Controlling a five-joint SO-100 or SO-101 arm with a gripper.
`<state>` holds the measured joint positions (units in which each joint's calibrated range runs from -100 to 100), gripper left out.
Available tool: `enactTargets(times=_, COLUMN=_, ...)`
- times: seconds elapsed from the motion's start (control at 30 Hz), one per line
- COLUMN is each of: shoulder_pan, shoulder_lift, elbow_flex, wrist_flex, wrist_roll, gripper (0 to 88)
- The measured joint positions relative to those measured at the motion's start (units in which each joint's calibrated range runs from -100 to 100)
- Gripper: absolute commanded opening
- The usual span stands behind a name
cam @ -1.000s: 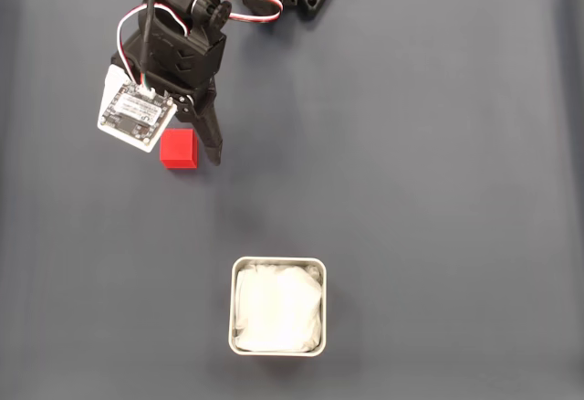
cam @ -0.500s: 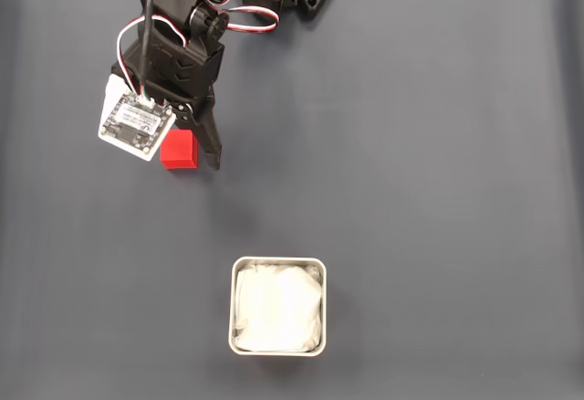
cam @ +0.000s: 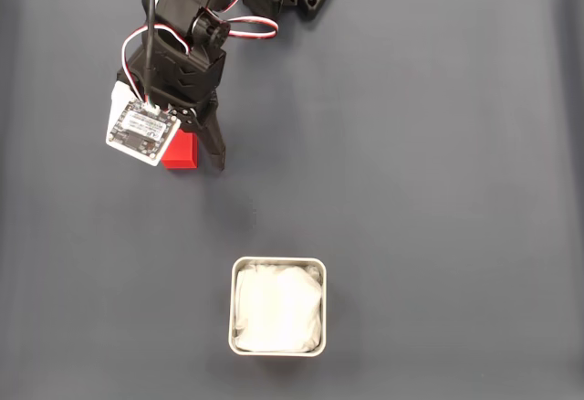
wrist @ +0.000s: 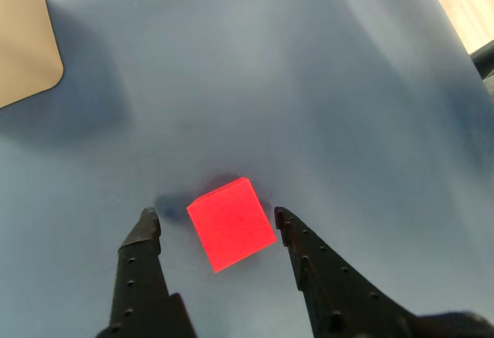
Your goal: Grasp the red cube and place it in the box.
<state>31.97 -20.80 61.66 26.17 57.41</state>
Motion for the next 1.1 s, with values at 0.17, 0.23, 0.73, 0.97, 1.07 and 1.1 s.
enactTargets(times=0.17, shoulder_pan=-0.96, shoulder_lift=0.0, elbow_flex=1.27, wrist_flex=-0.32, wrist_roll=0.0, gripper=34.9)
enactTargets(times=0.23, shoulder_pan=-1.11, shoulder_lift=0.0, elbow_flex=1.63, wrist_flex=-0.4, wrist_roll=0.0, gripper=34.9)
enactTargets(times=0.73, shoulder_pan=-1.93, shoulder_lift=0.0, elbow_flex=2.62, wrist_flex=-0.48, wrist_roll=0.0, gripper=34.9)
enactTargets(times=0.97, shoulder_pan=-2.74, shoulder_lift=0.0, elbow_flex=2.62, wrist_flex=-0.48, wrist_roll=-0.54, gripper=34.9)
enactTargets(times=1.07, shoulder_pan=-2.97, shoulder_lift=-0.43, elbow_flex=2.62, wrist_flex=-0.48, wrist_roll=-0.83, gripper=34.9)
enactTargets(times=1.1, shoulder_pan=-3.12, shoulder_lift=-0.69, elbow_flex=2.62, wrist_flex=-0.48, wrist_roll=-0.88, gripper=34.9)
